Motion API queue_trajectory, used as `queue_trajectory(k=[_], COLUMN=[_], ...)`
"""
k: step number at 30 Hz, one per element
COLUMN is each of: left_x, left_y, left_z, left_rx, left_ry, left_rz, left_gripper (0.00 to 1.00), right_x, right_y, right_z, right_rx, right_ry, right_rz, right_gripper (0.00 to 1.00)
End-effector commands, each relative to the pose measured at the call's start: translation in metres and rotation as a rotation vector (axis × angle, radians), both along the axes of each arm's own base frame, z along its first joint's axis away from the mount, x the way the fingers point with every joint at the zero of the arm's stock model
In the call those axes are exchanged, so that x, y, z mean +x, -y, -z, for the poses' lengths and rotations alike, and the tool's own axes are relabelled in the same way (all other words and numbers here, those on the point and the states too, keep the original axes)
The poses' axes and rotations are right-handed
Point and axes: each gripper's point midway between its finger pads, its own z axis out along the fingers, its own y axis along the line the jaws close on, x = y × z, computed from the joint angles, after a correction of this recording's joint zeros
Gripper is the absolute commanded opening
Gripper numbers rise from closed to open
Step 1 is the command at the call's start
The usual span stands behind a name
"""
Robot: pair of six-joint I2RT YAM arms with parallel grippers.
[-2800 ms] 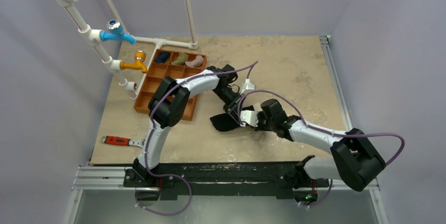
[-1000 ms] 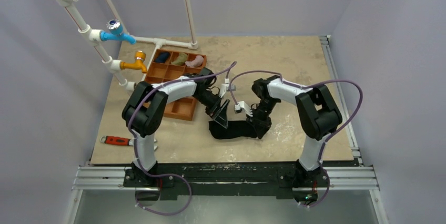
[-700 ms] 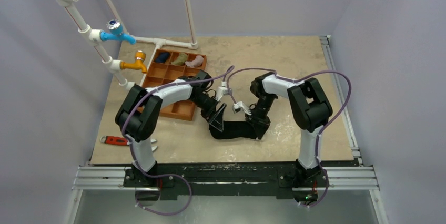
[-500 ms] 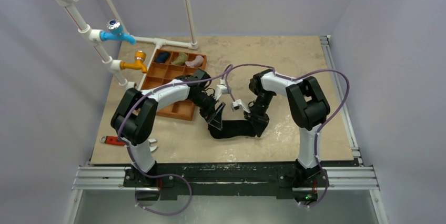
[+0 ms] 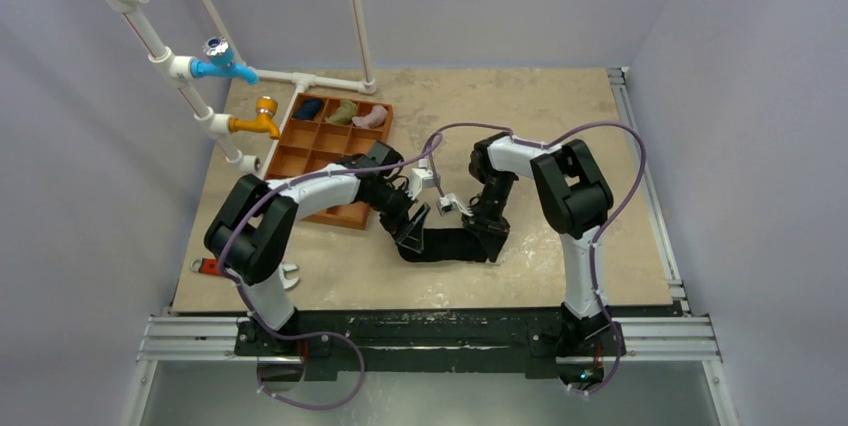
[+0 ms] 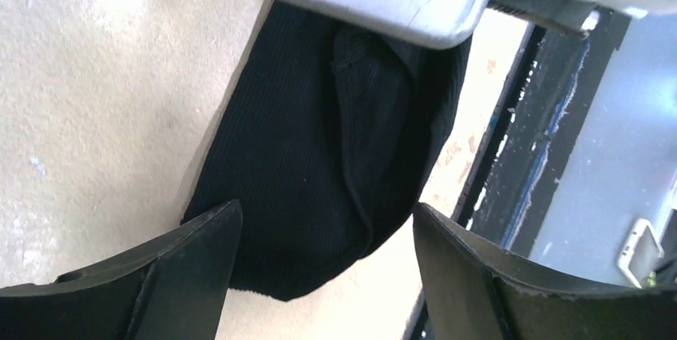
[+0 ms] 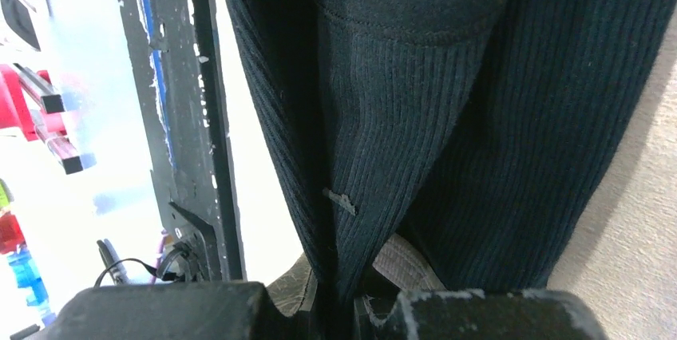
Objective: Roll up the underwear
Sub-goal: Fold the underwear at the center of the board.
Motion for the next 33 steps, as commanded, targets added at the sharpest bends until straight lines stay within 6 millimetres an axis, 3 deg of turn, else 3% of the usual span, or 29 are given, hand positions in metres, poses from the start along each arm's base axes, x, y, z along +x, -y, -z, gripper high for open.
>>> queue_trajectory(k=[1, 9, 19, 25, 33], left_x=[0.002, 0.000, -0.020, -0.006, -0.002], left_y=[0.043, 0.057, 0.065, 0.053, 0.033], left_z=[-0.031, -0.038, -0.044, -0.048, -0.029], left_rx=[-0.202, -0.340, -0.410, -0.374, -0.193], left_ry=[0.244, 0.342, 0.273, 0.367, 0.353], left_rz=[0.115, 0.106, 0.165, 0.102, 0.111], left_gripper=[0.78, 0.83, 0.85, 0.85, 0.81], right_x=[0.006, 0.004, 0.010, 0.006, 0.008], right_y=[-0.002, -0.002, -0.006, -0.002, 0.000], right_z=[-0.003, 0.000, -0.002, 0.002, 0.014], right_rx=[-0.031, -0.017, -0.026, -0.052, -0.086], right_ry=[0.000, -0.033, -0.034, -0.055, -0.076], right_rz=[0.046, 0.078, 0.105, 0.105, 0.097], right_gripper=[0.00, 0.00, 0.00, 0.00, 0.05])
